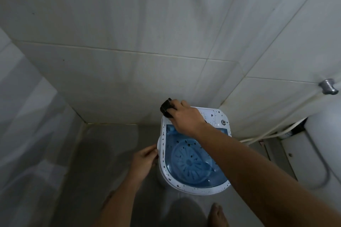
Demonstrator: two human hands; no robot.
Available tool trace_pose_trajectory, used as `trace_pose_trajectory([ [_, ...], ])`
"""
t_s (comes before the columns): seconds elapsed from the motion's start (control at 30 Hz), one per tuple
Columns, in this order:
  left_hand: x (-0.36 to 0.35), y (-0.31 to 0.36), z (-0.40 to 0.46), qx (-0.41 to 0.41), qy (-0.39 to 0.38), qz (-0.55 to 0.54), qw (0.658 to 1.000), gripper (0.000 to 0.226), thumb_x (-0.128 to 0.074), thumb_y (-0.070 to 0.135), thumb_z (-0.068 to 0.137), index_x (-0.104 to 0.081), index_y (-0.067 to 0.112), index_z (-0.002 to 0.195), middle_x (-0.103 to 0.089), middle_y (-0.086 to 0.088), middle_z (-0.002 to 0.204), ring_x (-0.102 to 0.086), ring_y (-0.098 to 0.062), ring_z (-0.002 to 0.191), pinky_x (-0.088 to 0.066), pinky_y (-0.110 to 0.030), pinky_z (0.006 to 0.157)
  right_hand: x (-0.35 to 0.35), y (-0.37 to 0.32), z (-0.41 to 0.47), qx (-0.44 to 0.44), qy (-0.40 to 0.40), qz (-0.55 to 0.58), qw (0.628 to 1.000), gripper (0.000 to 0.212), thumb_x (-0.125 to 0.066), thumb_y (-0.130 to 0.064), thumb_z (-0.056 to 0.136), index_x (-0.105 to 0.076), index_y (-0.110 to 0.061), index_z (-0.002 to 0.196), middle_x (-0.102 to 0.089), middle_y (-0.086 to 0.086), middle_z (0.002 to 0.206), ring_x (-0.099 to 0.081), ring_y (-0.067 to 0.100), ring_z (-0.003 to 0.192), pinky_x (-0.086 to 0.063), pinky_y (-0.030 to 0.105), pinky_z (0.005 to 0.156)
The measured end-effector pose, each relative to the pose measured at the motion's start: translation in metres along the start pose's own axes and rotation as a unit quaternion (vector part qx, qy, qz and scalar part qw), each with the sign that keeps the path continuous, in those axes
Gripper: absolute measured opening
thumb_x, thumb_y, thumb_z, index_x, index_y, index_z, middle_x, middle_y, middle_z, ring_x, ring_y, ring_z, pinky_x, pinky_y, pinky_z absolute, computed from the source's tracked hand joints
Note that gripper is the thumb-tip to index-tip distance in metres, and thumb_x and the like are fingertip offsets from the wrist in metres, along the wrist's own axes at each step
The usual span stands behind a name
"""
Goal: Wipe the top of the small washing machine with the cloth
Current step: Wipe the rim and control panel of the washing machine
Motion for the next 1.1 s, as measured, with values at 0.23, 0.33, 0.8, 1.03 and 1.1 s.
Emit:
trace_pose_trajectory([
  [0.23,-0.003,-0.003,0.005,-0.015,0.011,0.001,1.000,0.025,-0.060,0.010,0.098,-0.072,0.011,0.120,-0.079,-0.009,0.103,-0.076,-0.026,0.095,-0.062,-0.028,0.075,-0.013,-0.024,-0.022,-0.009,0.015,-0.026,1.000,0.040,-0.064,-0.024,0.088,-0.061,-0.015,0.127,-0.049,0.009,0.143,-0.053,0.032,0.107,-0.049,0.040,0.060],
  [0.33,-0.003,-0.004,0.009,-0.014,-0.002,-0.002,1.000,0.024,-0.060,0.011,0.098,-0.072,0.013,0.118,-0.079,-0.008,0.103,-0.076,-0.024,0.094,-0.060,-0.025,0.070,-0.012,-0.023,-0.035,0.079,0.012,-0.035,0.996,0.039,-0.065,-0.026,0.088,-0.063,-0.015,0.125,-0.057,0.008,0.129,-0.055,0.030,0.099,-0.049,0.038,0.054],
  [0.8,-0.005,-0.007,0.015,-0.012,-0.002,-0.019,1.000,0.019,-0.059,0.009,0.099,-0.073,0.019,0.106,-0.078,-0.005,0.101,-0.075,-0.022,0.094,-0.060,-0.028,0.071,-0.024,-0.005,-0.061,0.064,0.059,-0.019,0.996,0.050,-0.067,-0.024,0.085,-0.055,-0.018,0.134,-0.055,0.005,0.137,-0.054,0.028,0.099,-0.051,0.043,0.078],
  [1.03,-0.003,-0.008,0.014,-0.015,0.007,0.004,1.000,0.019,-0.060,0.011,0.098,-0.073,0.023,0.103,-0.079,-0.003,0.098,-0.075,-0.022,0.093,-0.059,-0.028,0.068,-0.005,0.030,-0.013,-0.191,0.037,0.051,0.980,0.038,-0.053,-0.021,0.097,-0.054,-0.012,0.134,-0.052,0.013,0.134,-0.050,0.033,0.112,-0.052,0.045,0.083],
  [1.1,-0.004,-0.008,0.014,-0.015,0.008,0.002,1.000,0.018,-0.060,0.011,0.098,-0.073,0.022,0.103,-0.079,-0.006,0.100,-0.075,-0.023,0.093,-0.059,-0.028,0.069,-0.005,0.015,-0.022,-0.194,0.034,0.043,0.980,0.045,-0.058,-0.016,0.092,-0.051,-0.013,0.136,-0.050,0.013,0.133,-0.049,0.033,0.111,-0.053,0.045,0.082],
])
Point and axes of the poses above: each hand's wrist, its own z-axis towards the middle knuckle, its own x-axis out of the back of the hand, y = z × x, the point moved 4 cm from there along z, towards the middle knuckle
